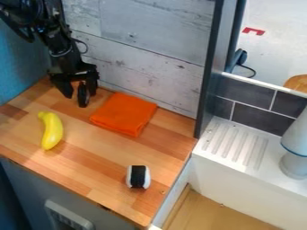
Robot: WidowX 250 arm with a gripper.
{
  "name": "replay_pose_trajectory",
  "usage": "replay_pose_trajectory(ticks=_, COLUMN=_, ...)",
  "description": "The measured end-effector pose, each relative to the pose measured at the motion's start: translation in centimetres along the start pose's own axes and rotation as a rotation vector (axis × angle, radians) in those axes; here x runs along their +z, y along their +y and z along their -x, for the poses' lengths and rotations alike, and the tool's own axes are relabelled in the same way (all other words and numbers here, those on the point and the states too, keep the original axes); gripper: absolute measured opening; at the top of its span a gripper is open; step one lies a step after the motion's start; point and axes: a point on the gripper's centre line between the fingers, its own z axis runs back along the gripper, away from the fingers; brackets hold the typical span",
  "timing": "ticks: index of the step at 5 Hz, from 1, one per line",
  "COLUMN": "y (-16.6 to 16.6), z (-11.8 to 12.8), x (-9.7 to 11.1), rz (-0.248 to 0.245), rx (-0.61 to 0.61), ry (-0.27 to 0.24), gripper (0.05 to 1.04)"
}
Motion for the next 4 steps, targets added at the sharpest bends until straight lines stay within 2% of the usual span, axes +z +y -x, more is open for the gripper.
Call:
replay_pose_trajectory(ticks=1, y=0.1, z=0.1, x=2.5, rz=-0.032, rx=0.02, ry=-0.019, gripper=1.003)
replay_pose_trajectory(ticks=2, y=0.0, z=0.2, x=8.5, rz=-0.107, rx=0.058, ry=-0.072, gripper=1.003)
replay_pose_trajectory(ticks=3, y=-0.6, z=1.9, x=12.1, rz=-0.122, rx=0.089, ry=-0.09, gripper=1.003)
replay_pose_trajectory(ticks=4, y=-2.4, z=4.4, x=12.4, rz=-0.09, rx=0.088, ry=-0.031, gripper=1.003)
